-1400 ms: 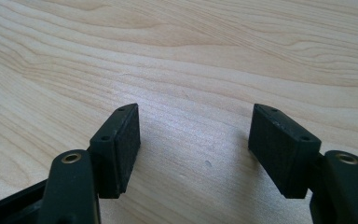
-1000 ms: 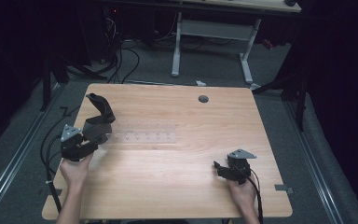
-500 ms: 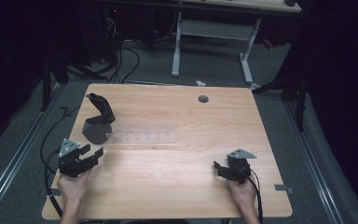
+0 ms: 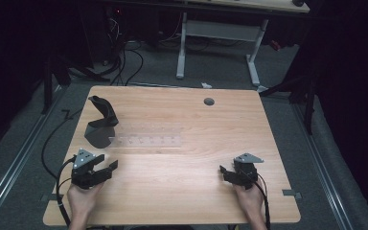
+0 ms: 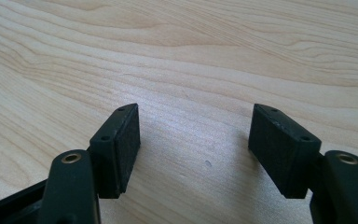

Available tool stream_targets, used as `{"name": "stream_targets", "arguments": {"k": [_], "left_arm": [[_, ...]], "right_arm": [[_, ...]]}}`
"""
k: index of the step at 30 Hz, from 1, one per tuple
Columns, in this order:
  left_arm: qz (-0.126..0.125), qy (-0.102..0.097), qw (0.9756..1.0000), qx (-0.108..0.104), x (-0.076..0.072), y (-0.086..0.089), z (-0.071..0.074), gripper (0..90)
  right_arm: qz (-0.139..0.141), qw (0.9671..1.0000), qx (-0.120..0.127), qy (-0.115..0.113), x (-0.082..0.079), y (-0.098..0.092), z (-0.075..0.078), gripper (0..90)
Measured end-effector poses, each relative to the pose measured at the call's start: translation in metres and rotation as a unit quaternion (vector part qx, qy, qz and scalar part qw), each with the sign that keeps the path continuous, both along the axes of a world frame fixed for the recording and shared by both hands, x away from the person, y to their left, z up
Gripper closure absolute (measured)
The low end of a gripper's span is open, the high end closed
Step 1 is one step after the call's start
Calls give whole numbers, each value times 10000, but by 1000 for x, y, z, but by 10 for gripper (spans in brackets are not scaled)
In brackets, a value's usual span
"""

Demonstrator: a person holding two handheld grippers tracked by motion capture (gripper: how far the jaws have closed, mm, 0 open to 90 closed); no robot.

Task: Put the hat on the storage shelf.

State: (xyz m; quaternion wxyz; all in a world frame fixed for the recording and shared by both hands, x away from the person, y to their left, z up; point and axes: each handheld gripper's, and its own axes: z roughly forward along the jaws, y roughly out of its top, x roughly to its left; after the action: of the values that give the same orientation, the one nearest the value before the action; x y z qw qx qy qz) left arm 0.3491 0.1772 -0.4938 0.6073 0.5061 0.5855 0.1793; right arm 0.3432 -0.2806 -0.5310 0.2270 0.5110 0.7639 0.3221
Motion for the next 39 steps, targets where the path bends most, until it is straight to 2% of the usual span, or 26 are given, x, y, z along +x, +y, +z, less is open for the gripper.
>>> {"name": "stream_targets", "arguments": {"k": [12, 20, 27, 39], "left_arm": [[-310, -58, 9995, -47, -5, -21, 5, 376], [-463, -9, 9989, -56, -5, -33, 3, 368], [-641, -23, 9979, 93, -5, -48, 2, 364], [-806, -9, 9967, 39, -3, -66, -2, 366]], "right_arm": [[1, 10000, 1, 1, 0, 0, 0, 342], [1, 10000, 0, 1, 0, 0, 0, 342], [0, 10000, 1, 1, 0, 0, 0, 342], [-7, 10000, 4, 5, -1, 0, 0, 340]]}}
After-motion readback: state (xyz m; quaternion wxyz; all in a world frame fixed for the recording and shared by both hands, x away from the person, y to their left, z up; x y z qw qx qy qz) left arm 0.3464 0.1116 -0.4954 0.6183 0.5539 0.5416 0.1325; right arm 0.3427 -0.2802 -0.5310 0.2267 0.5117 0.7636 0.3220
